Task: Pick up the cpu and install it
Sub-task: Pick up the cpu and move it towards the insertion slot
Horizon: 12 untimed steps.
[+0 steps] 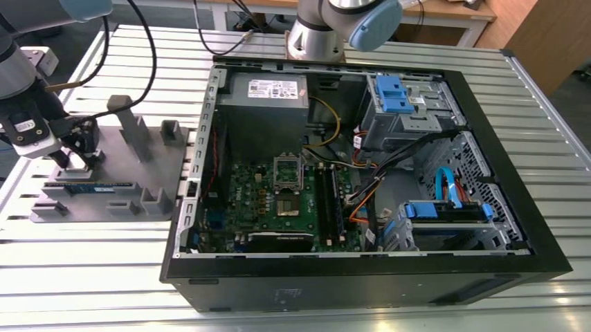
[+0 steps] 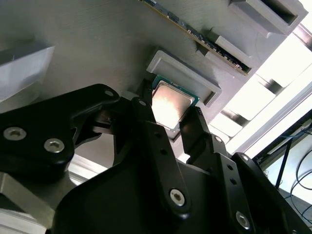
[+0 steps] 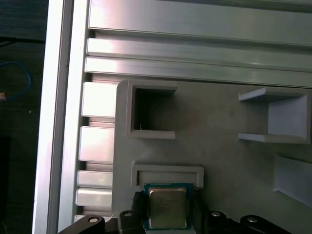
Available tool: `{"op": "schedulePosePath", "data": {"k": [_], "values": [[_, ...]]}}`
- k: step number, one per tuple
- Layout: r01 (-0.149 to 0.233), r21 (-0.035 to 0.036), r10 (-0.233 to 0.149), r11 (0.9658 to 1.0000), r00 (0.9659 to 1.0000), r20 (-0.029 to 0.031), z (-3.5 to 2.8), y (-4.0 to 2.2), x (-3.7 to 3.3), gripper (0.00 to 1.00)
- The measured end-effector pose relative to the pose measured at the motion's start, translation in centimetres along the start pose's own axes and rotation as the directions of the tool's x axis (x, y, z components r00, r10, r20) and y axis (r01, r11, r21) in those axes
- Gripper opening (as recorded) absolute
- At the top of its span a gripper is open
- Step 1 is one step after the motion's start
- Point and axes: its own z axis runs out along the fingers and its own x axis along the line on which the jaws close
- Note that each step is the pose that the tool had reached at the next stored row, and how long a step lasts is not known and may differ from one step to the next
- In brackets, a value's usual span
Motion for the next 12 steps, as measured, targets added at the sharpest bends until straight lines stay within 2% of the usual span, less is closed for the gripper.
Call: {"op": "schedulePosePath", "data": {"k": [12], "values": [[-0.001,0.0000,0.001,1.0000,1.0000,-0.0002,-1.17,0.01,-0.04,0.47]]}}
